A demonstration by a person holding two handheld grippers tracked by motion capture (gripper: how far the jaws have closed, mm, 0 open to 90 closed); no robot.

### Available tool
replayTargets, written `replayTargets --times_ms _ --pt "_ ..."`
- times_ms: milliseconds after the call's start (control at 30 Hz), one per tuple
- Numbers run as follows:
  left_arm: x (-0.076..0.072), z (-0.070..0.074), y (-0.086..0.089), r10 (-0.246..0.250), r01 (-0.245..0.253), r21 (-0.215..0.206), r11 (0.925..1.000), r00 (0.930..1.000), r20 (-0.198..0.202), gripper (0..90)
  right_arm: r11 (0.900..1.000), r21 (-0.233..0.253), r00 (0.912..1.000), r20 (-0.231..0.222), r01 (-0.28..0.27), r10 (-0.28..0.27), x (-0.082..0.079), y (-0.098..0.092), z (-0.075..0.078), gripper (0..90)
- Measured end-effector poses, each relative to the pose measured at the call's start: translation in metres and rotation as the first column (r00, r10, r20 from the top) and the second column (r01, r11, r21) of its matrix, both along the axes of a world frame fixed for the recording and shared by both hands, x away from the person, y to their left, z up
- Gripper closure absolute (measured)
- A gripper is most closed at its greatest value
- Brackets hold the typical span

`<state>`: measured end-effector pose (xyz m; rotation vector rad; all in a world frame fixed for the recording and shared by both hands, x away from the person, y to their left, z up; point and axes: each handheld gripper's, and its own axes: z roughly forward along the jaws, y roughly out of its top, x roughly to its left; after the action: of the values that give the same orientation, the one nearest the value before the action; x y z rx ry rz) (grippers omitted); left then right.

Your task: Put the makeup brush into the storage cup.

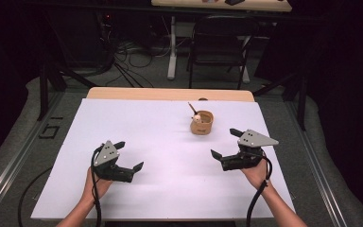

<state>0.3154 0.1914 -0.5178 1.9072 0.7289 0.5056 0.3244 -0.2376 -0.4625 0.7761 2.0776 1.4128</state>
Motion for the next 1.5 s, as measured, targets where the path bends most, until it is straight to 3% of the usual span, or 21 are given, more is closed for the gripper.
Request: replayTargets --times_ms 500,767,867,1067,1500 --pt "-0.012 -0.003 0.016 0.033 -0.033 0.003 0.9995 0.9995 0.003 0.0 0.999 0.035 0.9997 0.007 0.021 -0.022 -0.023 -0.016 -0.012 0.0" --pt "-0.020 -0.008 0.026 0.062 -0.062 -0.014 0.9980 0.9981 0.003 0.0 0.997 0.048 0.9979 0.025 0.059 -0.061 -0.036 -0.026 -0.019 0.0" --pt "-0.022 -0.010 0.028 0.063 -0.063 -0.014 0.9979 0.9980 0.004 0.0 0.997 0.044 0.9976 0.005 0.069 -0.070 -0.039 -0.030 -0.023 0.0" --pt "-0.026 -0.011 0.031 0.062 -0.062 -0.019 0.9979 0.9981 0.000 0.0 0.995 0.049 0.9962 0.022 0.083 -0.084 -0.049 -0.032 -0.030 0.0" --pt "-0.039 -0.019 0.041 0.079 -0.079 -0.021 0.9966 0.9968 -0.010 0.0 0.991 0.056 0.9923 -0.011 0.124 -0.124 -0.068 -0.039 -0.047 0.0"
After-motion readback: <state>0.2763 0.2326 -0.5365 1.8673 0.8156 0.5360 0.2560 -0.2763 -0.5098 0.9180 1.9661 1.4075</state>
